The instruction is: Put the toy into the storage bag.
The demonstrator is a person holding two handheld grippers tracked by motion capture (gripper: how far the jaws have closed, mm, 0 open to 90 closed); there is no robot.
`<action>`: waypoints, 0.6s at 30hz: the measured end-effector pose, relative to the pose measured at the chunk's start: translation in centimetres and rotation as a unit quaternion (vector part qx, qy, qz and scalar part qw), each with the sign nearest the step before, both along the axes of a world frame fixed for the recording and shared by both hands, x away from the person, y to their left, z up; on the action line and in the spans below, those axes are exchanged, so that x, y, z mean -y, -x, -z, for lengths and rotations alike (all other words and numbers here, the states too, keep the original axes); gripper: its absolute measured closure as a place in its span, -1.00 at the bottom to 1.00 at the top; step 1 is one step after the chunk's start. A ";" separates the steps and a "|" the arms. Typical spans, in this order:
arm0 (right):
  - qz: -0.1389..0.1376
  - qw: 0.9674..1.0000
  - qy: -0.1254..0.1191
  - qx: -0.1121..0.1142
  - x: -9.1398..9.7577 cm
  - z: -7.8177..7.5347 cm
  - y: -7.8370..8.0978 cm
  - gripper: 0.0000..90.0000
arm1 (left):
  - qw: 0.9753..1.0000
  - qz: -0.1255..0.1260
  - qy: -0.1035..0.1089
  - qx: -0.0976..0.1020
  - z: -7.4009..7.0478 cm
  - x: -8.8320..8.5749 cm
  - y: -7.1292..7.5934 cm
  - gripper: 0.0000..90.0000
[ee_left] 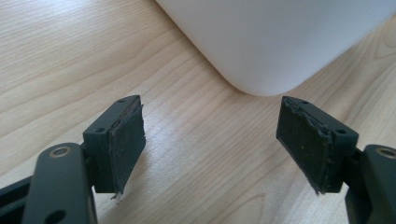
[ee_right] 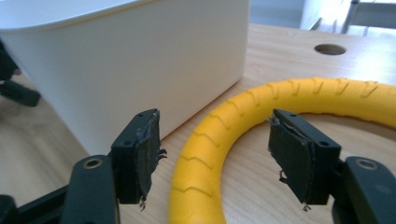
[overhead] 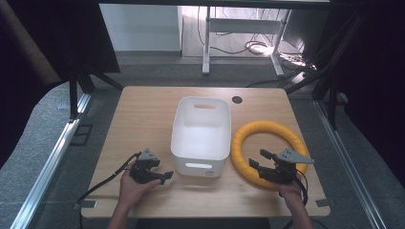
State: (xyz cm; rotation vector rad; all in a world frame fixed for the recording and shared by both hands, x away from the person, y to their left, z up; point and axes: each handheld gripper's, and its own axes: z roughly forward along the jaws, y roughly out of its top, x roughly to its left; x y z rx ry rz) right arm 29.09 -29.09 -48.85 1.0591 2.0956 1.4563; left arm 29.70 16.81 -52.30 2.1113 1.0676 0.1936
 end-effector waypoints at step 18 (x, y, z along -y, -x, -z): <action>-0.009 0.998 0.051 -0.031 -0.1 0.5 0.0 -0.32 | 1.000 -0.005 0.017 0.011 -0.9 -0.5 -0.1 -0.47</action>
